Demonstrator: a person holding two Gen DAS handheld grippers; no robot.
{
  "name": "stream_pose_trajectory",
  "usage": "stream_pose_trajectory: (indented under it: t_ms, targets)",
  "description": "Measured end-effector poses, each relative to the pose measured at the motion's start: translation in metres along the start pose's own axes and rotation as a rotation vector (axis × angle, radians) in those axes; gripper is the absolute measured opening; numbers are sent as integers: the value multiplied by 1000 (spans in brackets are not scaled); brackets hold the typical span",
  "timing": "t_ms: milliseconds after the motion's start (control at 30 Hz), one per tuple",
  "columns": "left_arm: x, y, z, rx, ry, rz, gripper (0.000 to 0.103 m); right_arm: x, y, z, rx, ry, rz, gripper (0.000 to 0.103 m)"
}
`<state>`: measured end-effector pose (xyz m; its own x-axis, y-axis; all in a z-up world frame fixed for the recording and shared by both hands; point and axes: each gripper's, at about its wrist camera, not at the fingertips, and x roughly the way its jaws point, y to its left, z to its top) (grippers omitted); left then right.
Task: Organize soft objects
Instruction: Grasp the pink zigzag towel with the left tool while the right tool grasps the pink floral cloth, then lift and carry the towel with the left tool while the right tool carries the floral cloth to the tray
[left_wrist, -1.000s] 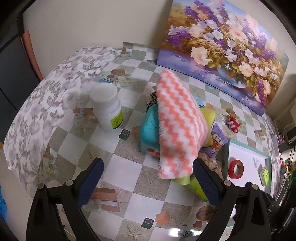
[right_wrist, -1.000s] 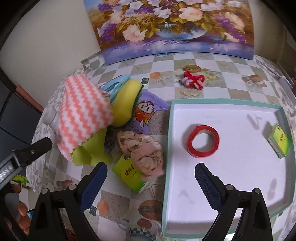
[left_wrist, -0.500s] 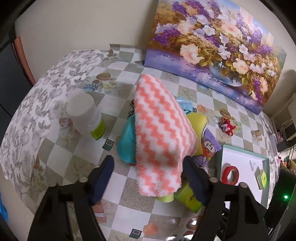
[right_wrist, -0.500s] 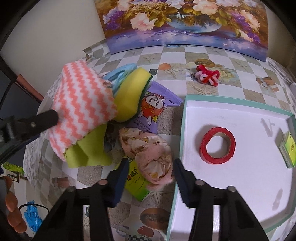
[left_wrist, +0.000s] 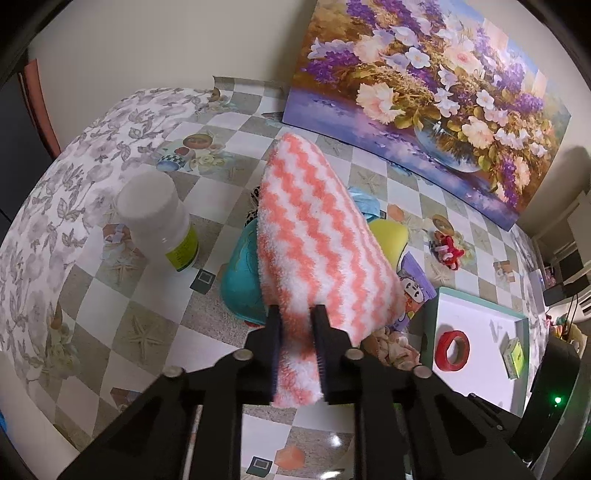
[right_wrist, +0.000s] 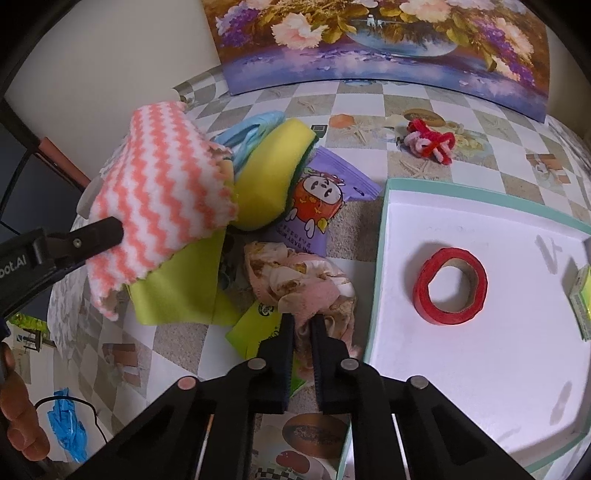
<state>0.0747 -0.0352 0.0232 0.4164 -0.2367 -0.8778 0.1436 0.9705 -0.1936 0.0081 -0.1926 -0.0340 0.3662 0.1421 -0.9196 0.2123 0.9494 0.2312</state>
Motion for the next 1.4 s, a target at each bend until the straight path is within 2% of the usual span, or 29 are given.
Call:
stream_pose_trajectory:
  t_ms: [167, 667, 1067, 1400]
  targets:
    - [-7, 5, 1, -25, -30, -17, 10, -2, -1, 0, 6, -7, 18, 4]
    - [-34, 4, 6, -29, -145, -89, 7, -28, -1, 6, 14, -87, 67, 4]
    - [-76, -8, 9, 20, -346, -164, 6, -69, 0, 7, 28, -218, 111, 4]
    - [-116, -18, 4, 58, -503, -208, 6, -92, -10, 6, 57, -290, 132, 4]
